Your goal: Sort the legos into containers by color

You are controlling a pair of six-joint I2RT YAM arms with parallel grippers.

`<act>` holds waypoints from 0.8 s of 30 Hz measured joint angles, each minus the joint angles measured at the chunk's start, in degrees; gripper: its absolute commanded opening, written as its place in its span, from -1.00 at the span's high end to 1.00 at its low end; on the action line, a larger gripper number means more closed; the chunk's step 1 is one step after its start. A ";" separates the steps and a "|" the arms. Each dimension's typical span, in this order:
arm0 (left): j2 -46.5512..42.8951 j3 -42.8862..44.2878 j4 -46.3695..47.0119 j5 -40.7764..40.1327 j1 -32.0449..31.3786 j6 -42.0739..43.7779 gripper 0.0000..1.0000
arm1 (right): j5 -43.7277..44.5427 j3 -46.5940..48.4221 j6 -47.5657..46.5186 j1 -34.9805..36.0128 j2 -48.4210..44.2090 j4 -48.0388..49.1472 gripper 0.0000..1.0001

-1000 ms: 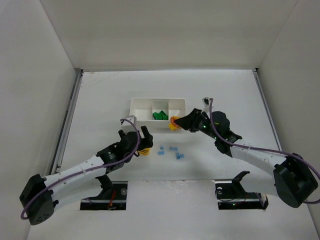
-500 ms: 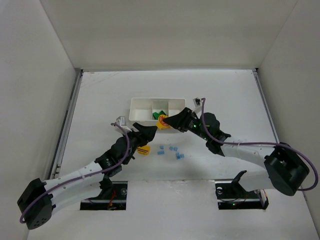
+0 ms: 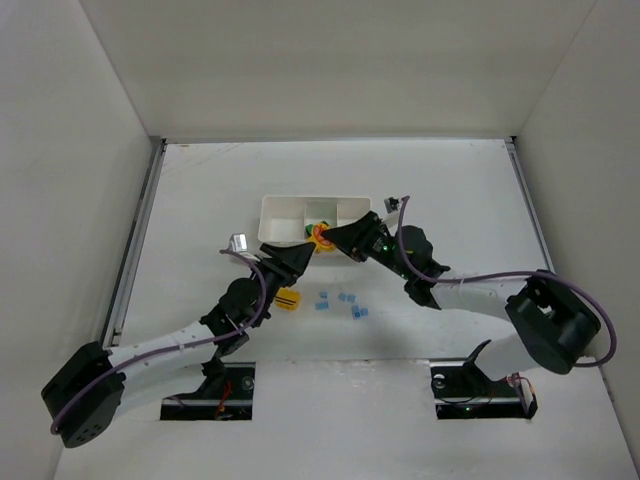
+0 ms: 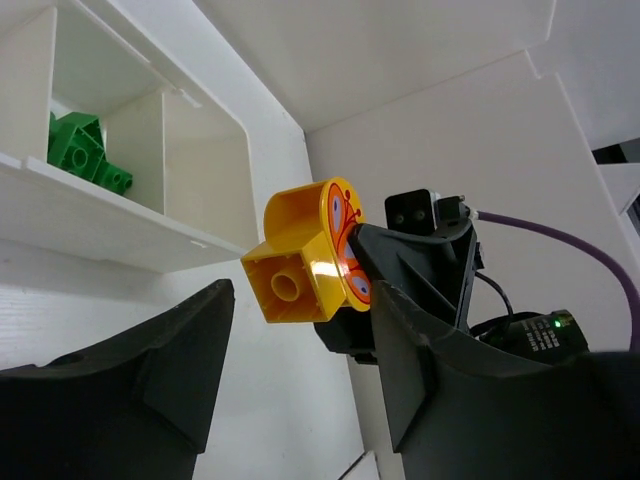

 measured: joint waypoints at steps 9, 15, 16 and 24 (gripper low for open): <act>4.22 0.02 5.22 1.18 1.42 -0.63 0.29 | -1.11 0.09 5.70 -0.02 3.76 6.54 0.46; 4.85 0.02 6.62 1.46 2.75 -0.85 0.70 | -1.05 0.09 8.15 -0.11 5.77 9.92 0.46; 4.85 0.02 6.75 1.55 2.93 -0.83 0.74 | -1.05 0.09 8.46 -0.11 6.01 10.40 0.46; 0.87 0.02 5.90 5.09 4.90 -0.59 0.83 | -3.63 -0.09 10.38 -1.51 5.51 13.25 0.46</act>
